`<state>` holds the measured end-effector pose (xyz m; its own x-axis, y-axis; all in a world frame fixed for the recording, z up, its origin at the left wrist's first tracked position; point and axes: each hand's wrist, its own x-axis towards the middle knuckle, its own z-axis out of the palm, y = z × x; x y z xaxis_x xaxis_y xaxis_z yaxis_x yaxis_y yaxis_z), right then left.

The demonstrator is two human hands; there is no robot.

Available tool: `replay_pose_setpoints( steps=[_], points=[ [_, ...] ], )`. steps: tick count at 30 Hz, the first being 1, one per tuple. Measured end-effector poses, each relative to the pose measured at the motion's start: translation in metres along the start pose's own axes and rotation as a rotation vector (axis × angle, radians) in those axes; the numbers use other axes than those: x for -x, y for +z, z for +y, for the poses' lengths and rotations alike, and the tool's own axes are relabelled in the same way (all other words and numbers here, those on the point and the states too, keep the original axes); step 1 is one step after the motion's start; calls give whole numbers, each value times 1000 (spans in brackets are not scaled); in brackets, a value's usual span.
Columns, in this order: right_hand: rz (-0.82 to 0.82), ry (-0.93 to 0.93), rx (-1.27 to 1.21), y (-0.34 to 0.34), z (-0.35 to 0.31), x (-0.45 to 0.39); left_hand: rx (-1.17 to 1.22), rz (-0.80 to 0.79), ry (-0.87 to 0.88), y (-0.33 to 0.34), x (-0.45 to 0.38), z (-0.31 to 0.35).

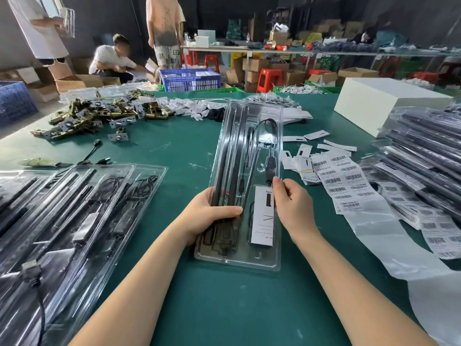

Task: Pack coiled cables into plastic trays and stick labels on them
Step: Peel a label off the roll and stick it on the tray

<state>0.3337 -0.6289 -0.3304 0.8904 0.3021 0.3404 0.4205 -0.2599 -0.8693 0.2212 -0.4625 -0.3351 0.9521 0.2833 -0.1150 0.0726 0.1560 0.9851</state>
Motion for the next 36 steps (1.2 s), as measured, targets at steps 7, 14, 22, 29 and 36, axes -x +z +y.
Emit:
replay_pose_setpoints(
  steps=[7, 14, 22, 29, 36],
  points=[
    [-26, 99, -131, -5, -1, -2, -63, -16, 31, -2, 2, 1],
    [43, 100, -102, -14, 5, -5, -188, -97, 39, 1, 2, 2],
    [-151, 254, -162, -9, 2, -1, -46, -8, 52, 4, 2, 1],
    [-345, 377, -221, 6, -3, 8, 51, 169, 88, 4, -2, -2],
    [-297, 335, -225, 7, -3, 12, 90, 178, 105, 4, -5, -7]
  ],
)
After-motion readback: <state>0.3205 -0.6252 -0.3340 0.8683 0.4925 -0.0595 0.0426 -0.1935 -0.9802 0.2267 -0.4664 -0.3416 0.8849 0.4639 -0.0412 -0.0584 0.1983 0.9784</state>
